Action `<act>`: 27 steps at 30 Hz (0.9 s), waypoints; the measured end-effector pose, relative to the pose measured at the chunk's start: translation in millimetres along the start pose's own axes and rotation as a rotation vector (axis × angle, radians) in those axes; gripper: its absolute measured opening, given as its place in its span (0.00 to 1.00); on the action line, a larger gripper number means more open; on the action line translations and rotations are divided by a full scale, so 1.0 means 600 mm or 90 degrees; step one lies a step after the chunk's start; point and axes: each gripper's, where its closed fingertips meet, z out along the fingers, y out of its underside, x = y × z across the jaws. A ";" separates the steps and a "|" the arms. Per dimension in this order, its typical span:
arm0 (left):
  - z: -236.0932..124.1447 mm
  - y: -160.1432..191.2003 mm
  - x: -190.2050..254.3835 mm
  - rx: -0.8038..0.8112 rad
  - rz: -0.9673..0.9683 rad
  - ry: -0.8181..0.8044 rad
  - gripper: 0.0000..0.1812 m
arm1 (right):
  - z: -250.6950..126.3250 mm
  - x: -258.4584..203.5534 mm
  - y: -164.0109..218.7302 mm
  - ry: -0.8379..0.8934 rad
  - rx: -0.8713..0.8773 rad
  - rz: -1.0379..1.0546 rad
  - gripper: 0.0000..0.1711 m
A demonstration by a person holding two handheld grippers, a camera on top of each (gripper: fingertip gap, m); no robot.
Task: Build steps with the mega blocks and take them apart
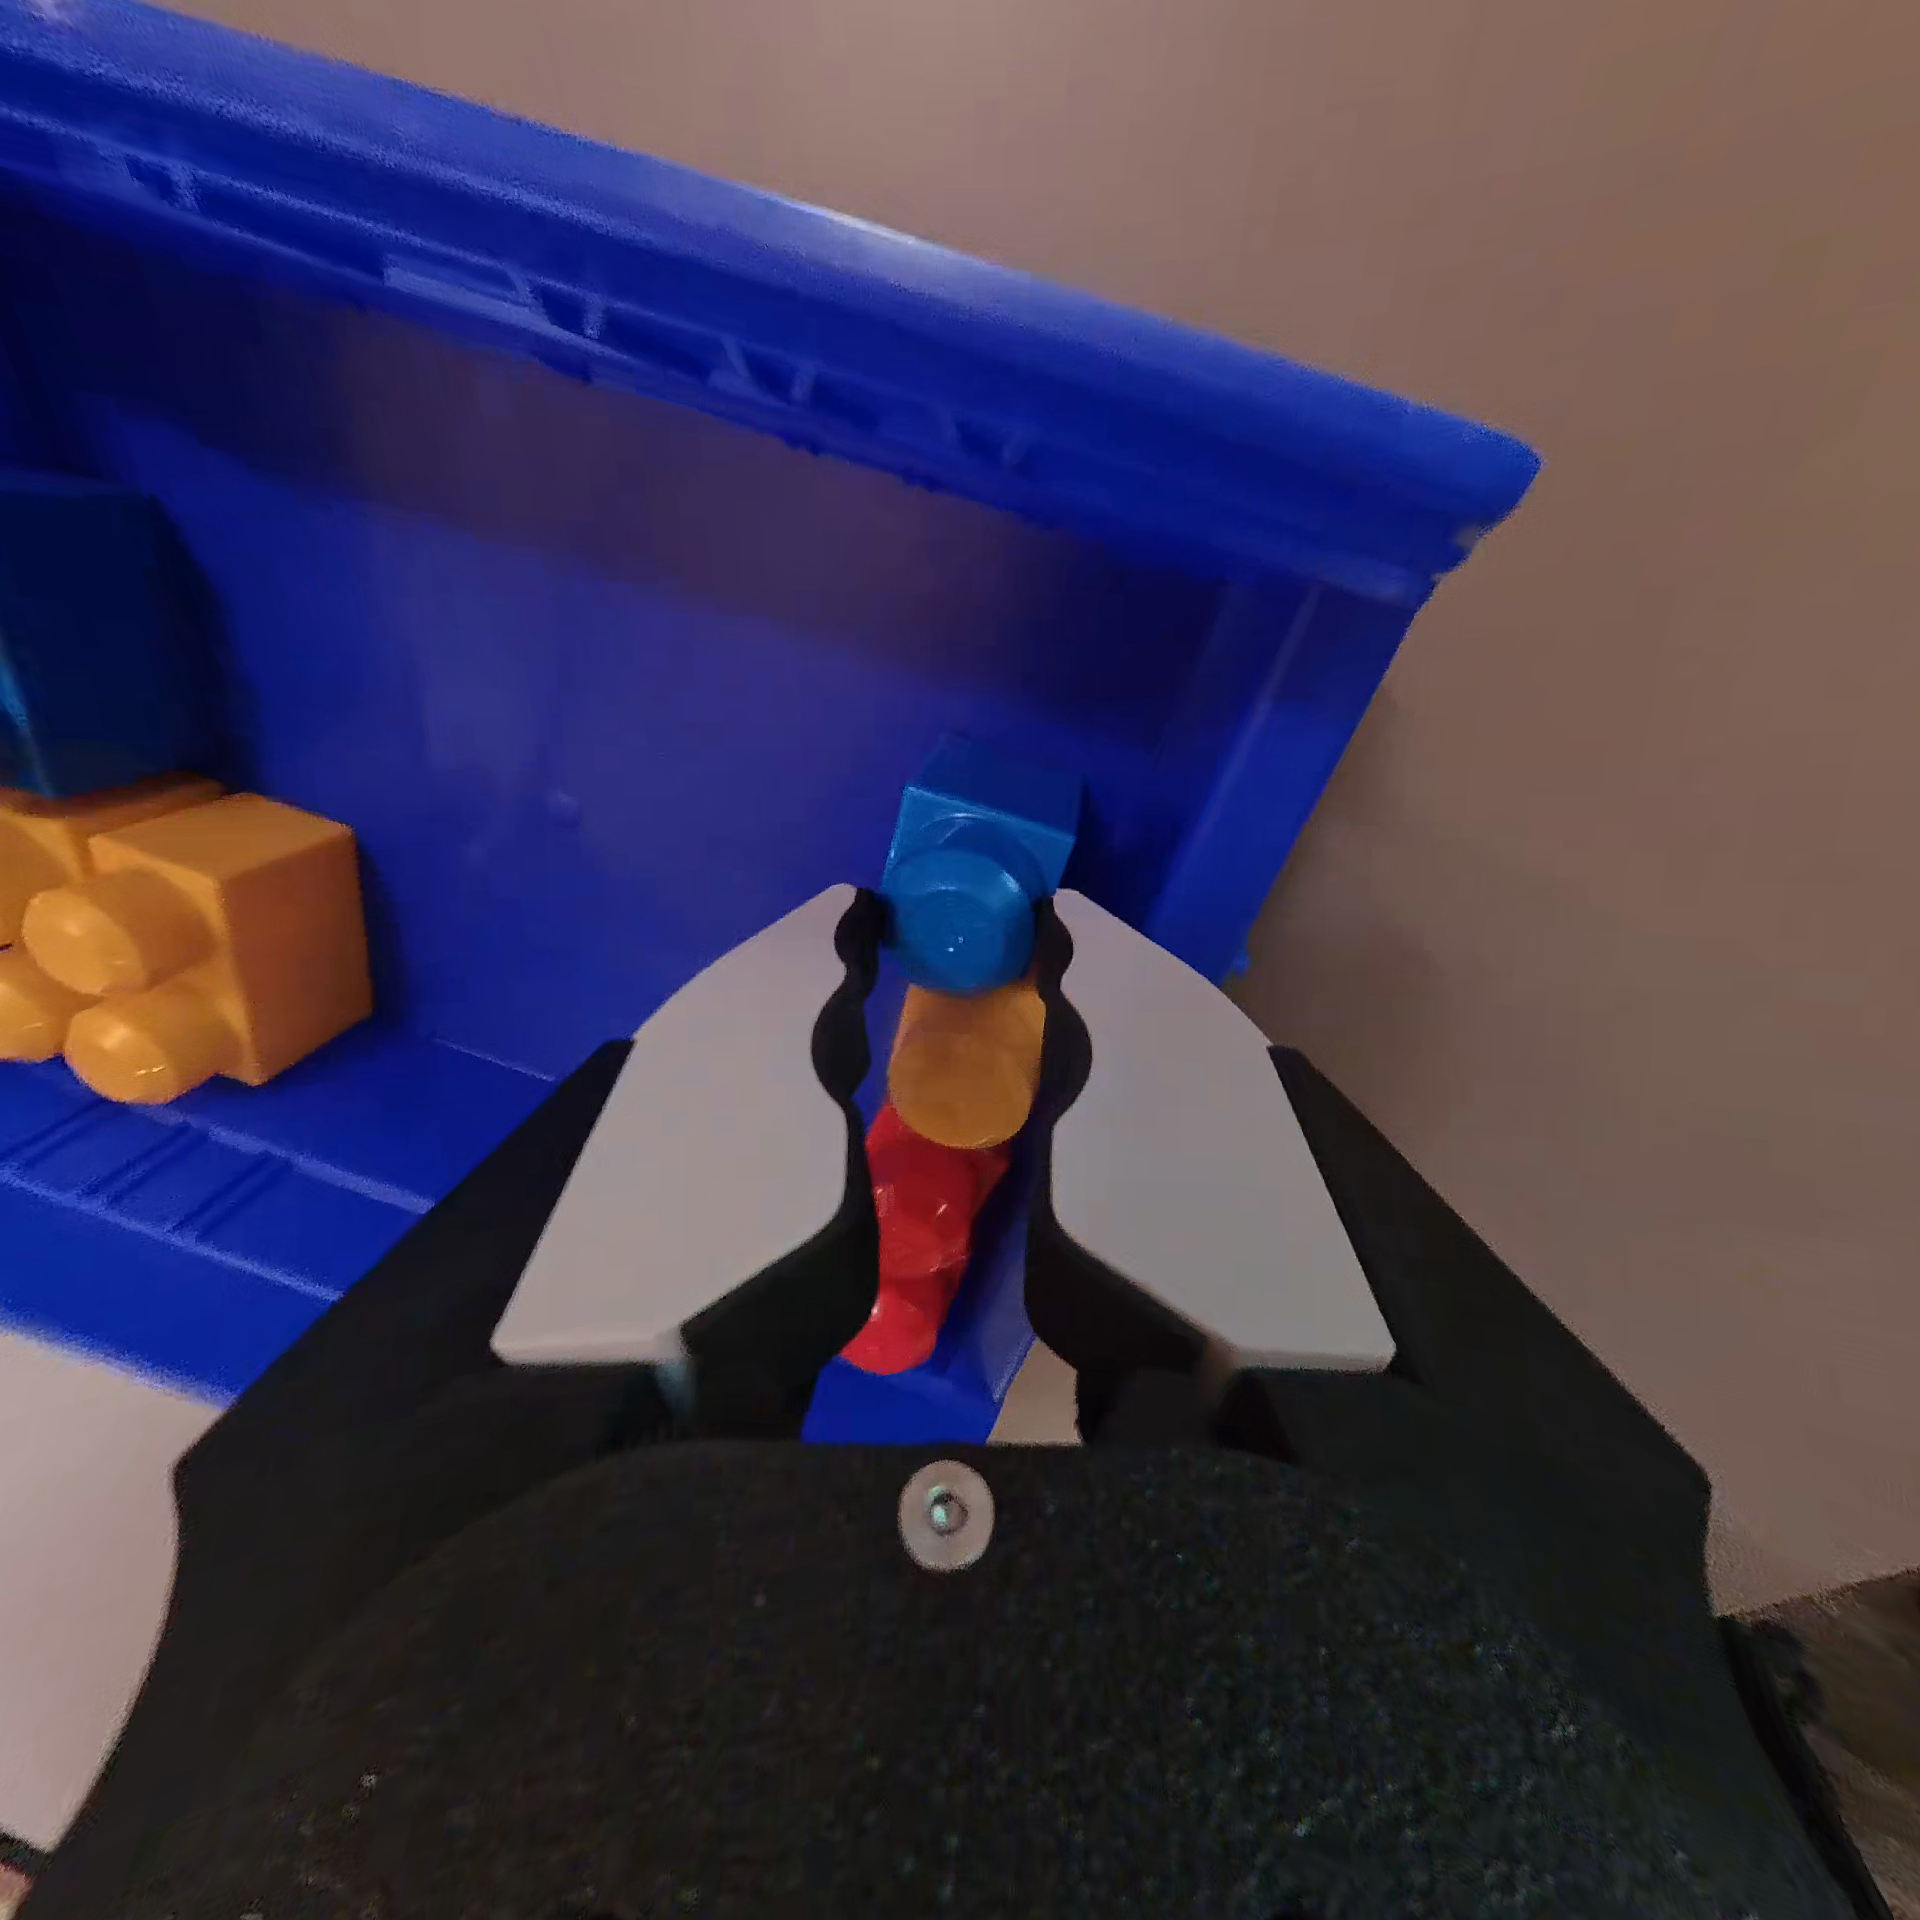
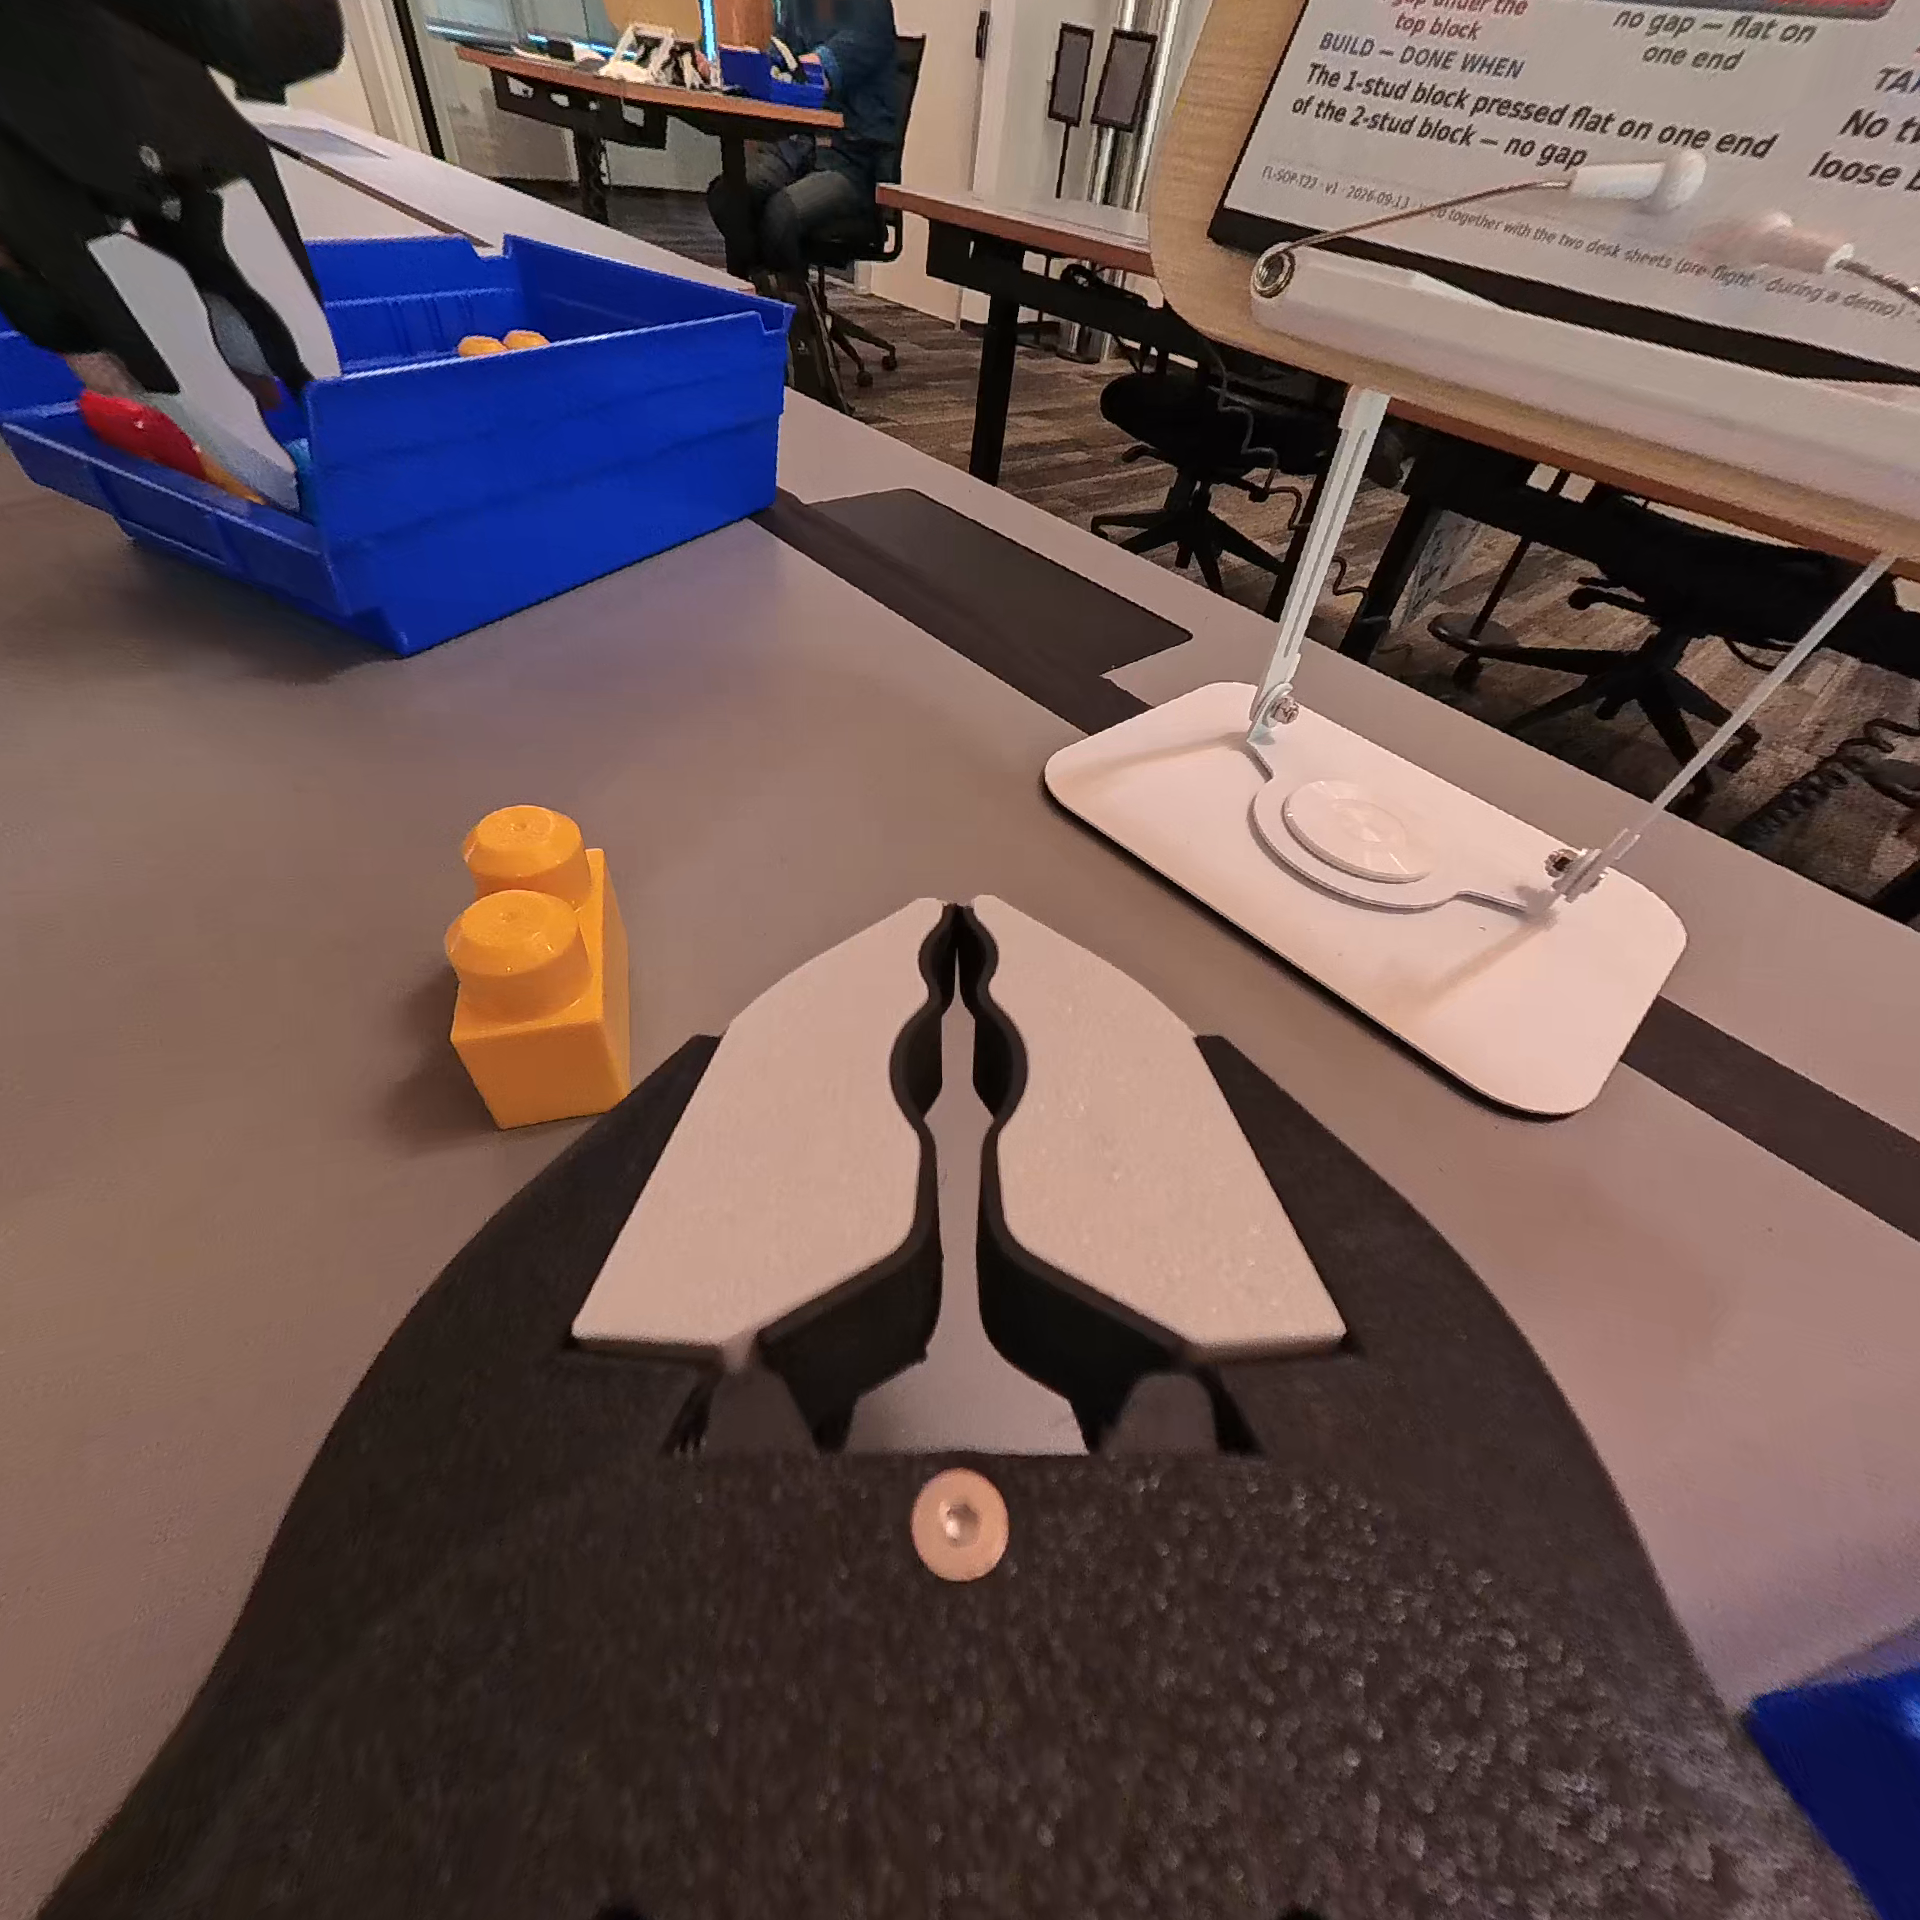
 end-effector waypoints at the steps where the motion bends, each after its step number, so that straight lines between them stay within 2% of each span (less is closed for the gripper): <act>1: -0.005 -0.002 -0.009 0.000 -0.006 -0.024 0.19 | 0.000 0.000 0.000 0.000 0.000 0.000 0.00; 4: -0.047 -0.027 -0.022 0.063 -0.028 -0.060 0.17 | 0.000 0.001 0.000 -0.001 0.000 0.001 0.00; 7: -0.119 -0.062 -0.014 0.133 -0.015 -0.096 0.16 | 0.001 0.001 0.001 -0.001 -0.001 0.002 0.00; 11: -0.210 -0.123 0.042 0.203 0.056 -0.121 0.16 | 0.002 -0.002 0.002 -0.002 -0.003 -0.002 0.00; 13: -0.232 -0.154 0.089 0.224 0.098 -0.100 0.16 | 0.001 -0.003 0.001 -0.003 -0.003 -0.003 0.00; 15: -0.227 -0.177 0.138 0.213 0.145 -0.075 0.16 | 0.000 -0.003 0.001 -0.002 -0.003 -0.004 0.00; 19: -0.172 -0.203 0.218 0.161 0.220 -0.015 0.16 | -0.003 -0.002 -0.003 -0.002 0.001 -0.006 0.00; 27: -0.060 -0.234 0.306 0.100 0.273 0.075 0.16 | -0.003 -0.002 -0.004 -0.007 -0.004 -0.013 0.00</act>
